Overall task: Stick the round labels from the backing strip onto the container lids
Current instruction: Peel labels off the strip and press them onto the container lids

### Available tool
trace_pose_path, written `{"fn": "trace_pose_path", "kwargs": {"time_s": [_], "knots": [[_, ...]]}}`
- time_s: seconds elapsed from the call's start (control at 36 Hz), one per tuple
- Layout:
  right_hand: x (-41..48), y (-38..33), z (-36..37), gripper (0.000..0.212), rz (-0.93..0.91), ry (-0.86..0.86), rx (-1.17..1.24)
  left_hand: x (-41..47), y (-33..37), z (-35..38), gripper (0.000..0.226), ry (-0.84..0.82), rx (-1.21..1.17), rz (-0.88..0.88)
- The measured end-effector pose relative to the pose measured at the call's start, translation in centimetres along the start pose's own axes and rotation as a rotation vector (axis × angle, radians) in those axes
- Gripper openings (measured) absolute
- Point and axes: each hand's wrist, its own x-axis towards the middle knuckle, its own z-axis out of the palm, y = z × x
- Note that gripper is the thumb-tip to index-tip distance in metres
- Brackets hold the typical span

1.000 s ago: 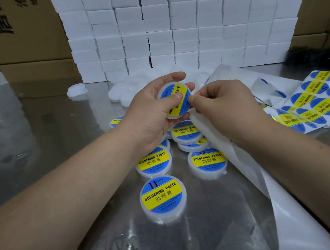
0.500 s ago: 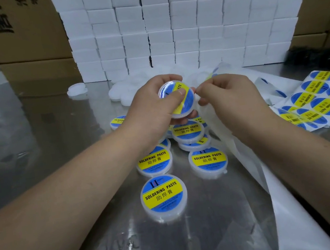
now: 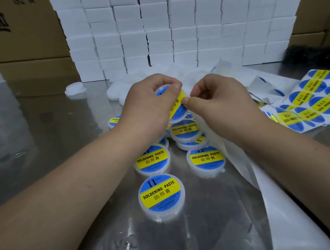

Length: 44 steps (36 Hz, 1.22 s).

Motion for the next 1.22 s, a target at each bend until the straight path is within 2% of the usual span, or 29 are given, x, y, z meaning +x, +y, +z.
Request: {"fn": "trace_pose_path", "kwargs": {"time_s": [0.17, 0.31, 0.36, 0.42, 0.47, 0.56, 0.61, 0.67, 0.72, 0.81, 0.83, 0.92, 0.97, 1.03, 1.08, 1.22], "knots": [[0.5, -0.3, -0.8, 0.02, 0.015, 0.148, 0.152, 0.2, -0.6, -0.3, 0.021, -0.081, 0.124, -0.026], [0.0, -0.6, -0.9, 0.032, -0.018, 0.138, 0.149, 0.2, -0.8, -0.3, 0.028, -0.226, 0.188, -0.085], [0.0, -0.5, -0.7, 0.04, -0.011, 0.14, 0.13, 0.1, -0.5, -0.3, 0.032, -0.324, 0.305, -0.042], [0.1, -0.4, -0.7, 0.046, 0.031, 0.154, 0.129, -0.1, -0.3, -0.4, 0.037, -0.405, 0.51, 0.07], [0.3, -0.2, -0.8, 0.051, 0.09, 0.184, 0.13, -0.2, -0.1, -0.7, 0.041, -0.423, 0.578, 0.117], [0.6, 0.1, -1.0, 0.056, 0.185, 0.222, 0.145, -0.1, -0.1, -0.6, 0.042, -0.441, 0.598, 0.125], [0.8, 0.1, -0.9, 0.057, 0.261, 0.222, 0.195, -0.1, -0.1, -0.4, 0.033, -0.437, 0.503, 0.029], [1.0, 0.0, -1.0, 0.059, 0.366, 0.173, 0.277, 0.1, -0.3, -0.1, 0.034, -0.432, 0.46, -0.005], [1.0, 0.0, -1.1, 0.052, 0.442, 0.095, 0.343, 0.1, -0.7, 0.1, 0.04, -0.447, 0.508, -0.002], [0.5, -0.6, -1.1, 0.013, 0.412, 0.023, 0.402, 0.1, -1.1, 0.0, 0.039, -0.412, 0.549, -0.005], [0.5, -0.7, -1.0, 0.009, 0.412, 0.021, 0.402, 0.0, -1.2, 0.0, 0.037, -0.376, 0.55, -0.001], [0.7, -0.9, -1.2, 0.026, 0.411, 0.024, 0.39, 0.0, -1.4, 0.0, 0.033, -0.247, 0.479, 0.029], [0.6, -0.9, -1.3, 0.024, 0.416, 0.003, 0.38, 0.0, -1.3, -0.1, 0.047, -0.209, 0.412, 0.054], [0.4, -1.0, -1.3, 0.014, 0.401, -0.04, 0.372, -0.2, -1.3, -0.2, 0.064, -0.238, 0.39, 0.093], [0.2, -1.1, -1.3, 0.016, 0.379, -0.077, 0.344, -0.4, -1.1, 0.0, 0.072, -0.294, 0.399, 0.144], [0.1, -1.3, -1.2, 0.015, 0.383, -0.077, 0.379, -0.7, -0.9, 0.3, 0.065, -0.307, 0.373, 0.19]]}}
